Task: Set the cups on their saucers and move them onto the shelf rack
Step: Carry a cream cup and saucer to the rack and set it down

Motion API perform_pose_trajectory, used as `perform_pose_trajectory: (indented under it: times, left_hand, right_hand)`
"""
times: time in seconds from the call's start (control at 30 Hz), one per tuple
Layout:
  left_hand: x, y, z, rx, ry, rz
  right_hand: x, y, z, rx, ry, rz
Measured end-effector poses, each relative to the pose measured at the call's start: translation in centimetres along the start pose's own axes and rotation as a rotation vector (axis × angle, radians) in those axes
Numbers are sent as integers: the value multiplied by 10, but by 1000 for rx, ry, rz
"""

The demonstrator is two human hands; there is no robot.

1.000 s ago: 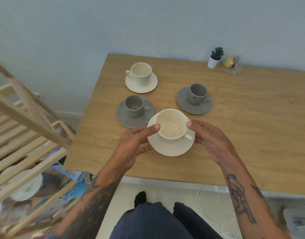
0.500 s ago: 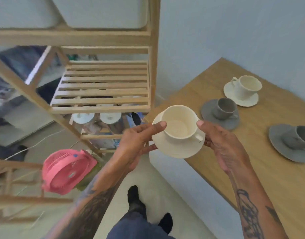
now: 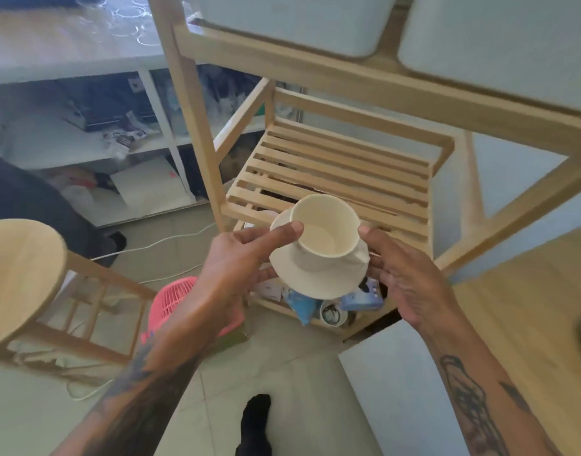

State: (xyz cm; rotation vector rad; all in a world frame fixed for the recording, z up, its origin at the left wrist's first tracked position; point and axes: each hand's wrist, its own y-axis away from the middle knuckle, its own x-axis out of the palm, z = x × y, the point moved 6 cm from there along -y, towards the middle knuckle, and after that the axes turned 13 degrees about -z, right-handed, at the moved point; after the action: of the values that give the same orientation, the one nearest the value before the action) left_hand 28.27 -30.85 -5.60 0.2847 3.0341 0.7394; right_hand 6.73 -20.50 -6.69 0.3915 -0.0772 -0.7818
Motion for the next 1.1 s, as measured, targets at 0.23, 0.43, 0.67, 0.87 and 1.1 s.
perform_pose_trajectory:
  times: [0.23, 0.43, 0.67, 0.87, 1.1]
  left_hand:
    - [4, -134, -15, 27, 22, -36]
    - [20, -213, -25, 65, 85, -107]
    - [44, -271, -46, 109, 154, -173]
    - [70, -306, -51, 155, 224, -123]
    - [84, -339, -49, 165, 263, -196]
  right_hand:
    - [71, -107, 9, -45, 0, -78]
    - [107, -187, 21, -99, 16, -113]
    - [137, -262, 27, -100, -34, -162]
    - [151, -302, 28, -74, -85, -238]
    - [163, -326, 30, -60, -74, -291]
